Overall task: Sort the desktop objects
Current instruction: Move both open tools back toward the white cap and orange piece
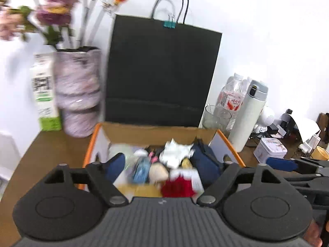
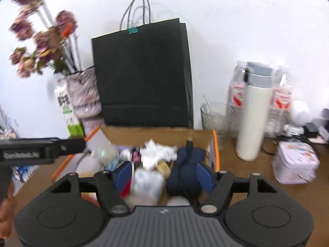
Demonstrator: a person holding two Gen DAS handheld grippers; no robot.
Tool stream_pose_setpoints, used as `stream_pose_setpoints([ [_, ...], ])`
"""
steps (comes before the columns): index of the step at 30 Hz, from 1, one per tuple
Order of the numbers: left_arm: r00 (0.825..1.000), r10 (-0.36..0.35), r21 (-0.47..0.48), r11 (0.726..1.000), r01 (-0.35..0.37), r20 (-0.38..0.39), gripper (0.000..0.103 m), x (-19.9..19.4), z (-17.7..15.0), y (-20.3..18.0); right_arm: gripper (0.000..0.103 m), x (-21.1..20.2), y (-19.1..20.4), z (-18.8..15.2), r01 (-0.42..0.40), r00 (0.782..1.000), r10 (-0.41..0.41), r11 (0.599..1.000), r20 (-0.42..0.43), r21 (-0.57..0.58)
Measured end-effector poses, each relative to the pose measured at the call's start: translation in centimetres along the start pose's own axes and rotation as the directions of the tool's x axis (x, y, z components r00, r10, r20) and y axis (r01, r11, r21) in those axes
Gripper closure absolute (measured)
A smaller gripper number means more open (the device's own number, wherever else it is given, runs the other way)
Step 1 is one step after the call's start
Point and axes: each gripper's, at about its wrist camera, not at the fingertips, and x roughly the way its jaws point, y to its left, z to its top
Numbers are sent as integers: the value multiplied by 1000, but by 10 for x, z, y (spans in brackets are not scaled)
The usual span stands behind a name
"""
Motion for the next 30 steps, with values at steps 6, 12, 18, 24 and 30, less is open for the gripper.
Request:
stream_pose_setpoints([
  [6,994,73,-32,997,-70,86,0,-92,-83,-17,21,-87,14,-80,30,999,-29,997,23,-78],
  [12,994,95,-39,995,-93,53,0,-146,-178,-22,20,-153,41,-169,83,997,-79,977,27,-199],
  [18,991,127,-32,992,-126,45,0,-183,-228,-23,20,-189,62,-224,107,994,-103,983,38,-151],
  [24,993,116,-13,993,-115,30,0,-198,-256,-35,18,-215,68,-250,43,998,-38,995,57,-89],
  [30,996,87,-4,996,-87,-16,0,-189,-254,-39,18,-211,63,-250,51,998,-48,996,51,-70],
])
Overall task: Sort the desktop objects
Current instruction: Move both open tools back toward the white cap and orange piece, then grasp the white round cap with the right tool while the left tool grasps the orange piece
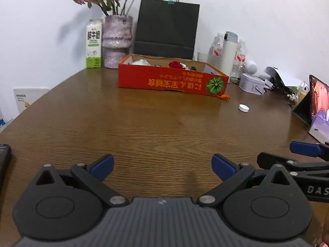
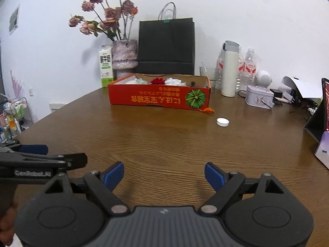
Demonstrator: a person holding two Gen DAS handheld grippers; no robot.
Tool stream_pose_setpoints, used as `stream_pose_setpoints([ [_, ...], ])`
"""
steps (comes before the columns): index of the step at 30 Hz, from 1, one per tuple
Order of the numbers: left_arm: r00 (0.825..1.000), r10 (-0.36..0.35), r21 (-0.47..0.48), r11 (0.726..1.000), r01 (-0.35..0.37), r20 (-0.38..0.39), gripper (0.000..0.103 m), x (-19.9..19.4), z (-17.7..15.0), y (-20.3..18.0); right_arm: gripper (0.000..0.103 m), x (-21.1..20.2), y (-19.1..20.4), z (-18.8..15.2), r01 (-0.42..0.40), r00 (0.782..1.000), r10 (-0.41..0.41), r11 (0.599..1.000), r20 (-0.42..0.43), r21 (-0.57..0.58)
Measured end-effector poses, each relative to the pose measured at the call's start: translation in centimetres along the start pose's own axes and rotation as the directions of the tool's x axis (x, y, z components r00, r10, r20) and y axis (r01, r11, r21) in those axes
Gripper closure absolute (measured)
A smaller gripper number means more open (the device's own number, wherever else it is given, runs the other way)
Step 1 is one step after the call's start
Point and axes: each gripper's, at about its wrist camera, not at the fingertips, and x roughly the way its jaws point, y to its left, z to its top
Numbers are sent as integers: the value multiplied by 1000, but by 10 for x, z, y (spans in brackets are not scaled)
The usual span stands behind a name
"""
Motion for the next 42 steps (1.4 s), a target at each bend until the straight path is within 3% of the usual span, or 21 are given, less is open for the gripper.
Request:
stream_pose_setpoints([
  [3,1000,-12,25,1000,12,-24,0,8,7,-5,20,9,-10,3,14,1000,-14,1000,-17,15],
  [7,998,-58,55,997,59,-18,0,30,34,-16,22,30,-41,29,-27,999,29,998,-31,55],
  [11,988,-157,114,981,157,-9,0,76,77,-35,27,74,-81,70,-44,996,50,996,-71,77],
  [13,985,-173,155,972,175,-27,2,110,97,-48,28,107,-98,88,-4,994,12,997,-104,75],
  [17,980,-193,193,961,199,-50,15,165,120,-73,44,164,-114,99,48,988,-45,999,-148,18],
  [19,980,-191,167,966,197,-52,18,185,127,-79,46,186,-121,99,42,987,-40,999,-155,13],
  [21,972,-227,118,965,233,-64,18,202,131,-81,56,202,-127,100,43,986,-39,999,-165,16],
  [22,970,-234,100,966,240,-71,18,209,133,-81,70,208,-130,100,39,984,-34,999,-172,22],
  [23,970,-231,78,968,237,-78,18,217,134,-83,75,214,-132,100,29,983,-23,999,-183,29],
  [27,971,-226,12,974,228,-79,18,237,133,-95,76,220,-146,99,23,985,-16,999,-171,38],
  [29,979,-192,-14,981,192,-62,9,246,132,-109,76,218,-157,102,37,989,-30,998,-147,44],
  [32,988,-117,-46,993,113,-102,13,263,134,-135,76,217,-179,107,57,992,-48,996,-117,75],
  [35,995,-36,-17,999,35,-96,16,276,138,-159,76,212,-198,104,56,996,-46,990,-73,132],
  [37,994,4,15,1000,-3,-112,22,283,138,-172,76,207,-208,101,22,999,-13,983,-51,184],
  [41,991,97,50,994,-93,-91,38,289,135,-183,76,191,-211,104,18,1000,-21,984,13,178],
  [42,989,115,46,993,-111,-92,50,289,136,-184,76,187,-211,104,13,999,-18,983,27,183],
])
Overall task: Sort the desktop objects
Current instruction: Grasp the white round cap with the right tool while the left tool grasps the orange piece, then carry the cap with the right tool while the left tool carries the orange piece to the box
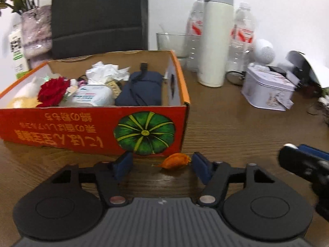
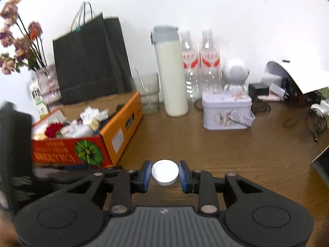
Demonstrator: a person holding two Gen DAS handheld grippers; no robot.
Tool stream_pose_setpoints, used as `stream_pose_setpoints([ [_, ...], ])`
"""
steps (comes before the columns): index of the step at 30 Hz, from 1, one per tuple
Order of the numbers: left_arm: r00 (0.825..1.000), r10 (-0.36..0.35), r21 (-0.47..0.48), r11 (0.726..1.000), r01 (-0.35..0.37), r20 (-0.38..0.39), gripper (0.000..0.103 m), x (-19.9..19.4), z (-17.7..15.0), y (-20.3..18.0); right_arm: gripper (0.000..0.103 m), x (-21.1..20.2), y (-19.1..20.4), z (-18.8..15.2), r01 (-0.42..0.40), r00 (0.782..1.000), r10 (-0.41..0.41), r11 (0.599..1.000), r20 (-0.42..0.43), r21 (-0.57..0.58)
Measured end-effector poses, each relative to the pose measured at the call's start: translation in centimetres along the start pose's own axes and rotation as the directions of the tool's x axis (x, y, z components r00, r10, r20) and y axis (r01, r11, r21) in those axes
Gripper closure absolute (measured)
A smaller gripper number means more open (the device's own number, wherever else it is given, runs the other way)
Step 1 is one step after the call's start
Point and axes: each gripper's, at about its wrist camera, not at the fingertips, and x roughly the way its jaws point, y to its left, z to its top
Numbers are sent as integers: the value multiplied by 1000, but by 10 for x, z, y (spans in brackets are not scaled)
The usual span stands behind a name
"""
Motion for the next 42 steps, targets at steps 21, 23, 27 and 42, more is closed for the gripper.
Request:
stream_pose_setpoints([
  [21,994,-108,-93,989,111,29,90,-152,-105,170,76,-29,73,-25,-123,992,118,984,-43,-128],
  [23,989,-136,-97,985,141,61,90,-170,-116,189,76,-41,98,-38,-152,988,143,976,-66,-157],
  [27,978,-187,-97,976,195,89,90,-190,-124,212,76,-72,145,-65,-209,974,192,965,-116,-160],
  [42,952,-227,-35,970,239,204,90,-258,-147,231,76,-175,225,-112,-120,993,116,980,-31,-158],
])
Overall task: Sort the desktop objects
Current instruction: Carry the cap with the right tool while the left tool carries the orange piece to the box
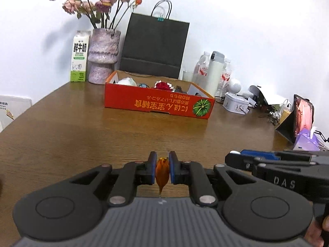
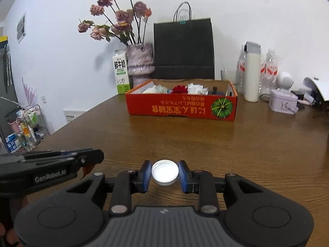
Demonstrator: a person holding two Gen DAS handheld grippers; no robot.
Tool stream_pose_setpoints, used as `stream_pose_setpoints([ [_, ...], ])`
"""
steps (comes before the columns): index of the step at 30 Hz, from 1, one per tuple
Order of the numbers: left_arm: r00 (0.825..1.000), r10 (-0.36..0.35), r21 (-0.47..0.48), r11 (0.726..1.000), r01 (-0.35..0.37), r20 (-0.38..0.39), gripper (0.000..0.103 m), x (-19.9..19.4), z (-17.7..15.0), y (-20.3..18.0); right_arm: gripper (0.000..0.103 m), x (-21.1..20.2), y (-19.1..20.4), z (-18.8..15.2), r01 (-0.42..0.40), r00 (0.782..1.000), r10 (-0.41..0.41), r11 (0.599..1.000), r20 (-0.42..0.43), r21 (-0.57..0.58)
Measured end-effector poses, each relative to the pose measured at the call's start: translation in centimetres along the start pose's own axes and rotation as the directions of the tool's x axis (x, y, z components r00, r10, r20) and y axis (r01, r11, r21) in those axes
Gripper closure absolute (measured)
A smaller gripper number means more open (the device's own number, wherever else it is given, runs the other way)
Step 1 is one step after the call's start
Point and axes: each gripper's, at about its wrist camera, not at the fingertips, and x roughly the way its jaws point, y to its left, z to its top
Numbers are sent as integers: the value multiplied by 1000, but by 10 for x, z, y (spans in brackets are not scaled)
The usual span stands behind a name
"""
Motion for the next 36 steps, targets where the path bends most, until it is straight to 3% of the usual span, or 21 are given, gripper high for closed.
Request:
stream_pose_setpoints([
  [8,998,-18,27,999,17,63,90,-38,-1,-15,76,-42,24,-2,4,998,-1,999,70,-45],
  [16,992,-38,52,998,32,122,90,-39,20,-23,76,-54,14,9,12,994,-9,1000,107,-24],
  [20,984,-45,9,999,44,171,90,-22,68,-12,76,-48,-4,48,0,989,5,1000,146,-30],
  [24,978,-25,16,1000,23,205,90,11,148,1,76,-42,-28,126,-36,974,49,998,220,-59],
  [27,987,-42,15,999,40,156,90,53,212,8,76,-15,-49,195,-41,976,55,997,208,-72],
  [30,995,-43,36,999,40,95,90,111,254,11,76,38,-70,249,-52,993,57,997,105,-51],
  [33,999,-39,30,999,40,-35,90,178,272,15,76,112,-96,275,-49,997,49,999,-52,-4],
  [36,985,-50,0,999,51,-167,90,244,264,16,76,183,-121,275,-17,985,26,998,-168,54],
])
